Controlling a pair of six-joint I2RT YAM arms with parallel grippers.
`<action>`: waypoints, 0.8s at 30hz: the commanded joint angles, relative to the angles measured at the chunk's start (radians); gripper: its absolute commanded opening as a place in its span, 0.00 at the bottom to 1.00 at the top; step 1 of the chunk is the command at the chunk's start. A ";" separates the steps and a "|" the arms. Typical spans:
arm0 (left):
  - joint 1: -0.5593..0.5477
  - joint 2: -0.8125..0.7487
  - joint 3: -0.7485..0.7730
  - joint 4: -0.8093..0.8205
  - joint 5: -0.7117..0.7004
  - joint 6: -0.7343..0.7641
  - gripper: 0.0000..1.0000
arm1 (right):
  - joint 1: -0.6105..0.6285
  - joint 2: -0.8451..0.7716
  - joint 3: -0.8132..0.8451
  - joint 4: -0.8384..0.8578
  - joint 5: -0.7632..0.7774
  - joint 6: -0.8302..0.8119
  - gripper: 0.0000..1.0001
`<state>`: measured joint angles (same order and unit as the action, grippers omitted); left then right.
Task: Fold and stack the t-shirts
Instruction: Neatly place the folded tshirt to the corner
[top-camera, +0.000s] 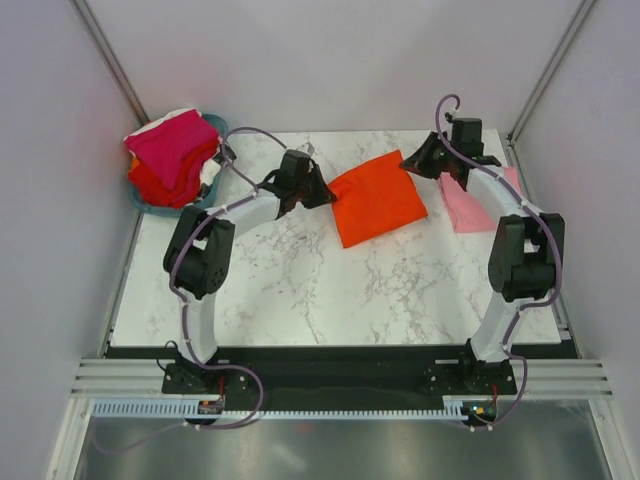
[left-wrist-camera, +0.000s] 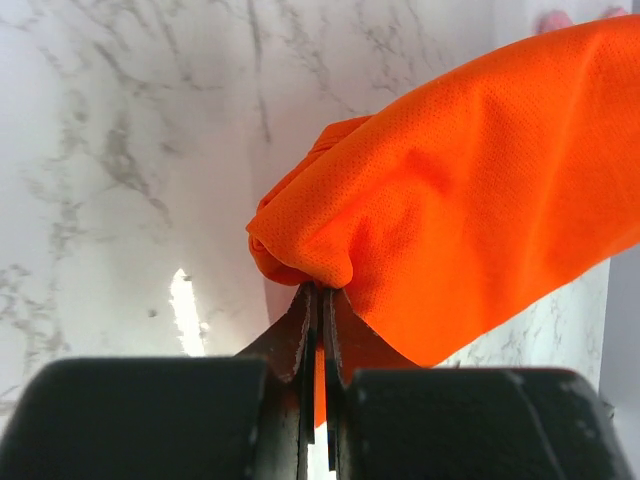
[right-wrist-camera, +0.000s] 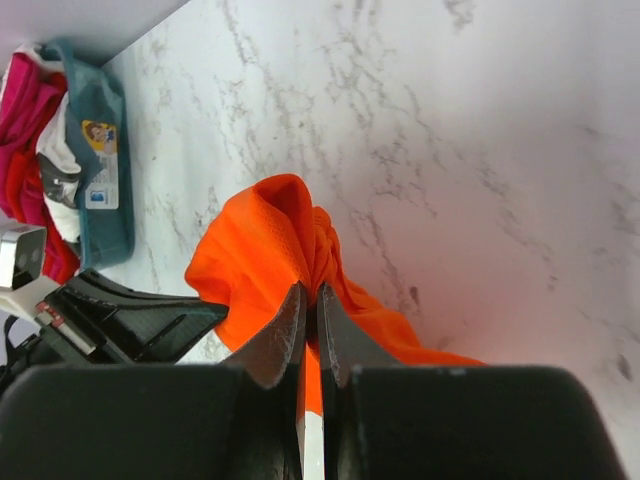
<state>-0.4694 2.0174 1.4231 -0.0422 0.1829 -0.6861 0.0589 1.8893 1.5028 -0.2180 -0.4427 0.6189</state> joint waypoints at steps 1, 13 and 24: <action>-0.058 -0.062 0.068 0.036 -0.037 0.010 0.02 | -0.044 -0.099 -0.027 -0.038 0.047 -0.044 0.00; -0.310 0.095 0.411 0.065 -0.074 -0.038 0.02 | -0.313 -0.249 -0.039 -0.182 0.145 -0.096 0.00; -0.436 0.461 0.876 0.203 -0.042 -0.197 0.02 | -0.565 -0.257 0.037 -0.234 0.173 -0.116 0.00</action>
<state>-0.8867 2.4115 2.2013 0.0578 0.1371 -0.7975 -0.4828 1.6638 1.4776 -0.4450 -0.2882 0.5251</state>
